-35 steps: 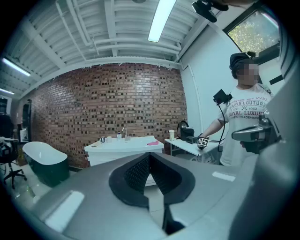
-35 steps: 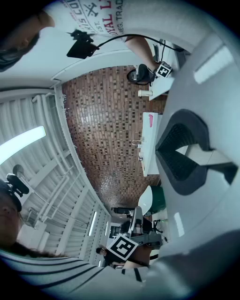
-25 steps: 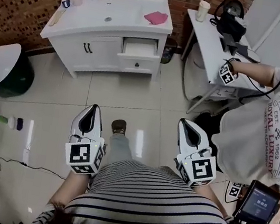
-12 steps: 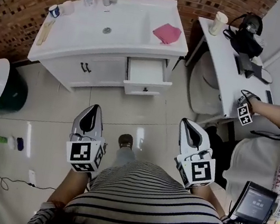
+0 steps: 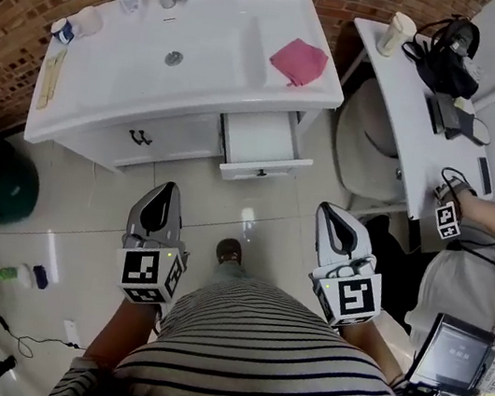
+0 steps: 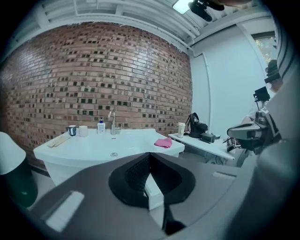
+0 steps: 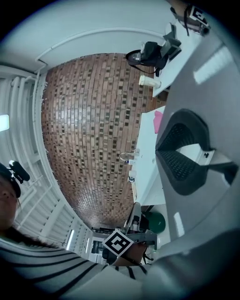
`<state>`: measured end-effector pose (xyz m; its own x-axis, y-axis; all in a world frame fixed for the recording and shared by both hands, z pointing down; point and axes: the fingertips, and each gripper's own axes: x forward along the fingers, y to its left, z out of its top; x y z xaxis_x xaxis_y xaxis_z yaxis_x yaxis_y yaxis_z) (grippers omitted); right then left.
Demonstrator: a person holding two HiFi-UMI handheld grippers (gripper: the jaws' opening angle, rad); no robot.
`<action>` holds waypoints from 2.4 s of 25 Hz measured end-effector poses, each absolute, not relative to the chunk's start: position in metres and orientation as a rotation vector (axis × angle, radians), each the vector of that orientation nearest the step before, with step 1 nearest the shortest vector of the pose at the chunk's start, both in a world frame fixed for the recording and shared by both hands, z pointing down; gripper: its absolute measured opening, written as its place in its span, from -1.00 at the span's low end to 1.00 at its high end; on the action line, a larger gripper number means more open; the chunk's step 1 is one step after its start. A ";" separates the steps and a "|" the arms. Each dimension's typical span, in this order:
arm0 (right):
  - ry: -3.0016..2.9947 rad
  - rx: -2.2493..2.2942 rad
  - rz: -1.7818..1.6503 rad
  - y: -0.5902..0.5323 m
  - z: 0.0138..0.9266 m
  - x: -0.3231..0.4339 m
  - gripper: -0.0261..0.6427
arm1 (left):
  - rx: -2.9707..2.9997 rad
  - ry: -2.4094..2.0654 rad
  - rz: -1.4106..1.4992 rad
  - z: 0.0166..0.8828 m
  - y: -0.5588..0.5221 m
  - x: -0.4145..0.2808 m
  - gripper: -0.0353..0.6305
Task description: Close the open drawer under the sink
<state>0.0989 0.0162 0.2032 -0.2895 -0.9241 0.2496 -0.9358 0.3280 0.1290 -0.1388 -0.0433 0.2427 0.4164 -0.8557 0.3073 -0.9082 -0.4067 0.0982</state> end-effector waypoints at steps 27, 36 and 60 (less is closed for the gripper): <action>-2.273 1.432 0.308 -0.052 0.450 0.113 -0.93 | 2.270 -1.519 0.432 0.423 -0.067 -0.079 -0.85; -2.231 1.387 0.414 -0.070 0.544 0.097 -0.93 | 2.169 -1.437 0.491 0.504 -0.050 -0.071 -0.85; -2.185 1.470 0.358 -0.131 0.590 0.091 -0.93 | 2.173 -1.450 0.464 0.538 -0.088 -0.077 -0.85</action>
<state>0.0912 -0.1306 0.5897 -0.3088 -0.7945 0.5229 -0.9198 0.3893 0.0482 -0.0770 -0.0881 0.5380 0.3799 -0.7608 0.5262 -0.9249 -0.3209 0.2038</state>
